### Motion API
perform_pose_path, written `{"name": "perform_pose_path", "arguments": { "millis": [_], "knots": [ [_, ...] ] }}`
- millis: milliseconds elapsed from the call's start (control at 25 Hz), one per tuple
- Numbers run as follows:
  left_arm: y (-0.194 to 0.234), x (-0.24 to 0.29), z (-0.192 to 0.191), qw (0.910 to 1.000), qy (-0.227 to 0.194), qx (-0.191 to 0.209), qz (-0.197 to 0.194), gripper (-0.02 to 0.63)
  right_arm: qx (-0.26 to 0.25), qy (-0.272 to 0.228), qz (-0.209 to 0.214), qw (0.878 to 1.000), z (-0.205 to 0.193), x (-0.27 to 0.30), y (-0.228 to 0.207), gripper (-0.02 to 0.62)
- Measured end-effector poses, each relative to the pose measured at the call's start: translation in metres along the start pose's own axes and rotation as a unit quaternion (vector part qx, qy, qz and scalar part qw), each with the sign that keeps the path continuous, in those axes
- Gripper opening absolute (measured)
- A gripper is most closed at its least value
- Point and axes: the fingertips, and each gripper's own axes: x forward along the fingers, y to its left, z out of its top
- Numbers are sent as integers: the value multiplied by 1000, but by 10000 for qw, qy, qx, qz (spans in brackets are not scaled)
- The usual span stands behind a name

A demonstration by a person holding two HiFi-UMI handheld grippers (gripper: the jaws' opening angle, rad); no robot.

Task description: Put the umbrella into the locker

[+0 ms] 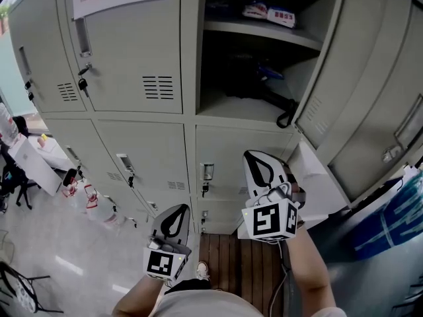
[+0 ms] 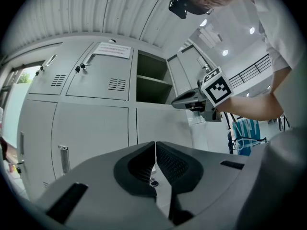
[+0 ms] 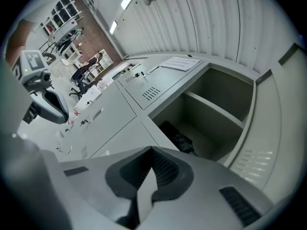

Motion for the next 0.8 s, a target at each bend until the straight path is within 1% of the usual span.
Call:
{"name": "perform_pose_path", "arguments": {
  "millis": [240, 440, 640, 800],
  "knots": [
    [0, 2, 2, 10000, -22, 31, -65, 28, 198, 170, 12, 9997, -24, -13, 16, 18],
    [-2, 5, 1, 9999, -1, 16, -126, 28, 333, 241, -62, 9991, -41, -28, 27, 17],
    [3, 4, 3, 9999, -48, -9, -97, 28, 522, 321, -183, 9980, -54, -42, 33, 17],
    [6, 4, 3, 10000, -51, -19, -74, 28, 771, 409, -215, 9960, -65, -51, 41, 18]
  ]
}}
